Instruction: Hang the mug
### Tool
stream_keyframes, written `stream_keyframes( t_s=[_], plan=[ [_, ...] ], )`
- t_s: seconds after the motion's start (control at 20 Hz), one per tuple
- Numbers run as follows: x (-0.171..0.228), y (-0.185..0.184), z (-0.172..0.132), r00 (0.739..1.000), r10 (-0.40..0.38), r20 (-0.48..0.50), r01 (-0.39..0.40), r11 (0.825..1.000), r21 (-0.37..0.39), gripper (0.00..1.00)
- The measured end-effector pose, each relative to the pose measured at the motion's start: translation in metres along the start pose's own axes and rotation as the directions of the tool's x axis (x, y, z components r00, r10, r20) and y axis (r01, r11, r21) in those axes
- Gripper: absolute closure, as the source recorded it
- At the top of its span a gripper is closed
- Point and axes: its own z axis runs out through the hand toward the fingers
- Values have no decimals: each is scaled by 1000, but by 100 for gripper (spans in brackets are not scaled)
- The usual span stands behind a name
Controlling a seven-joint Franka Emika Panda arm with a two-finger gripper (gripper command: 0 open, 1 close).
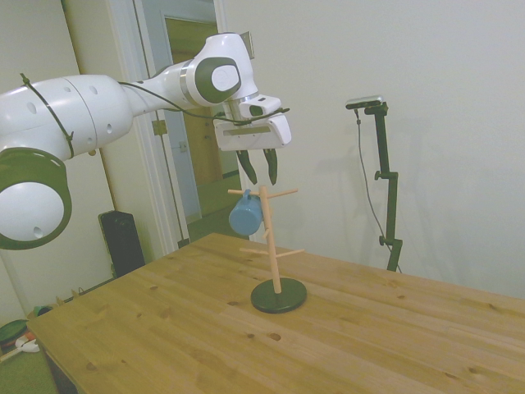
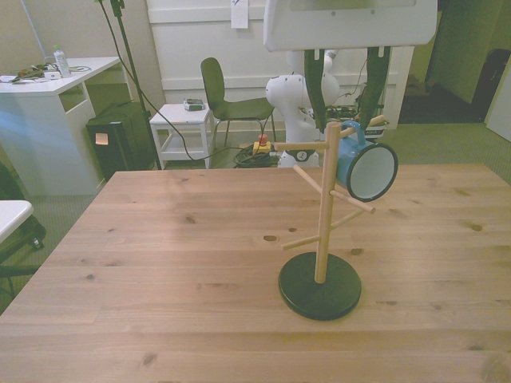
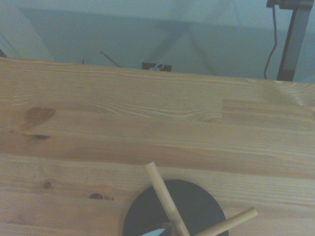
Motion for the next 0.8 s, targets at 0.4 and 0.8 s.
stream_keyframes(
  t_s=[0.4, 0.8],
  plan=[
    [-64, -15, -79, 999, 7, -34, -5, 996, 86, 0],
    [-180, -42, -50, 1000, -10, 7, 10, 997, 81, 0]
  ],
)
